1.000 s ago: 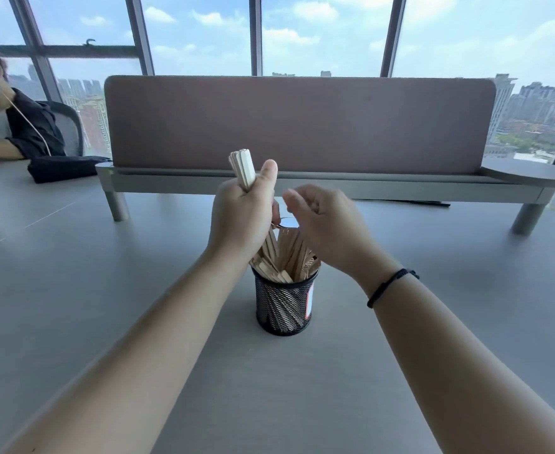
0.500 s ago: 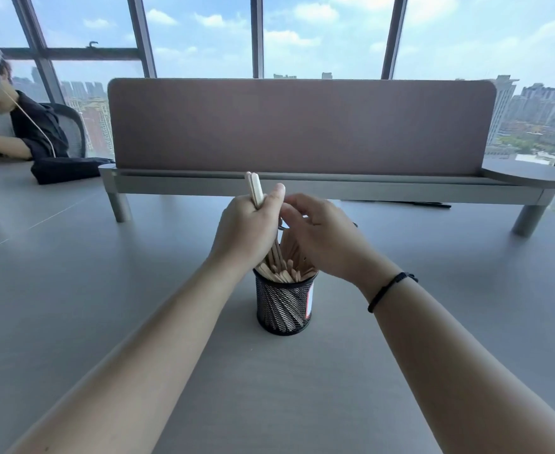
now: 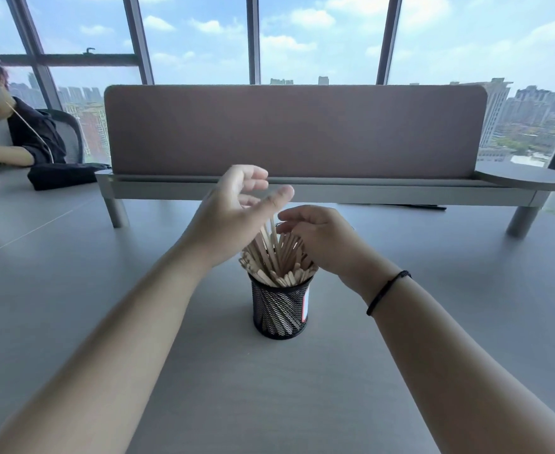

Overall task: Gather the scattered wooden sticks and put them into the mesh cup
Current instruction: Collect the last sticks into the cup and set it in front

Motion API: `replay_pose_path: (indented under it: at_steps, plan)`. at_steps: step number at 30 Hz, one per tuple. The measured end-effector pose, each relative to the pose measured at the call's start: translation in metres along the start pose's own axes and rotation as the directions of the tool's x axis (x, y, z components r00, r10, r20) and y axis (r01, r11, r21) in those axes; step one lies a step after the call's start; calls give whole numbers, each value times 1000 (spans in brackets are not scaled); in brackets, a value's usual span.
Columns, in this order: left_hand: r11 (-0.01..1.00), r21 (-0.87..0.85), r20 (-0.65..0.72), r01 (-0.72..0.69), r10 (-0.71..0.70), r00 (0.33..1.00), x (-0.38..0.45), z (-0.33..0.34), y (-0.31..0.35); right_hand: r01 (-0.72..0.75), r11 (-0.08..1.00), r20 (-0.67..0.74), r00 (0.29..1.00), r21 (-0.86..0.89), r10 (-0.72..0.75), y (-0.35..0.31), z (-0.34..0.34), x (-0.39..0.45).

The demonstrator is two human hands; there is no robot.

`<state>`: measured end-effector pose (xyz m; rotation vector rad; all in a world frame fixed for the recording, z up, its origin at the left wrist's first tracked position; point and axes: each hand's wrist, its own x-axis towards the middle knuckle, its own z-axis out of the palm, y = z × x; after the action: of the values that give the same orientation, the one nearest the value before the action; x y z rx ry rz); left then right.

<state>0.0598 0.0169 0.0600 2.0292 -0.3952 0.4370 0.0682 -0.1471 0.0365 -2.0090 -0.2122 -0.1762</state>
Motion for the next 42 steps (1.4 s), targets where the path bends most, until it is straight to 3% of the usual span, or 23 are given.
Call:
replay_pose_path:
  at_steps: [3, 6, 8, 12, 15, 18, 22, 25, 28, 29, 33, 35, 39, 41, 42]
  plan:
    - [989, 3, -44, -148, 148, 988, -3, 0, 10, -15, 999, -10, 1000, 37, 15, -1, 1, 0]
    - [946, 245, 139, -211, 181, 974, -9, 15, 6, -18, 997, -25, 999, 74, 20, 1, 2, 0]
    - [937, 295, 288, -185, 97, 953, -11, 24, 0, -35, 992, 0, 999, 123, 36, 4, 2, -2]
    - [884, 448, 438, -132, -88, 894, -14, 24, 4, -37, 970, 111, 994, 241, 10, 13, -2, -5]
    - [806, 568, 482, -167, -161, 861, -19, 20, 15, 17, 981, 154, 987, 193, -47, 13, -5, -8]
    - [748, 643, 461, -163, -209, 862, -23, 19, 19, -33, 938, 198, 979, 346, -39, 11, -6, -10]
    - [719, 685, 402, -117, -240, 883, -25, 23, 20, 31, 997, 180, 983, 67, -43, 7, -6, -7]
    - [743, 660, 353, -111, -176, 919, -26, 26, 17, -2, 998, 158, 987, 68, -9, 10, -10, -5]
    - [802, 581, 246, -139, -10, 969, -26, 31, 3, -55, 948, 239, 971, 314, -23, 20, -8, -7]
    - [817, 555, 204, -158, 51, 978, -25, 32, -1, -155, 894, 264, 963, 420, 43, 25, -7, -4]
    - [871, 456, 83, -183, 163, 983, -28, 32, -23, -270, 790, 276, 952, 550, 133, 45, -3, -2]
    - [930, 336, -8, -150, 162, 987, -31, 25, -38, -278, 751, 283, 951, 599, 126, 54, -6, -7]
    - [991, 125, -201, -52, 76, 977, -51, 15, -67, -253, 776, 262, 958, 578, 117, 72, -7, -30]
    - [999, 14, -213, 46, -42, 976, -75, 19, -76, -213, 835, 320, 946, 507, 47, 82, -4, -43]
    - [995, 1, -156, 96, -94, 983, -88, 22, -80, -165, 858, 353, 935, 486, -19, 86, -2, -49]
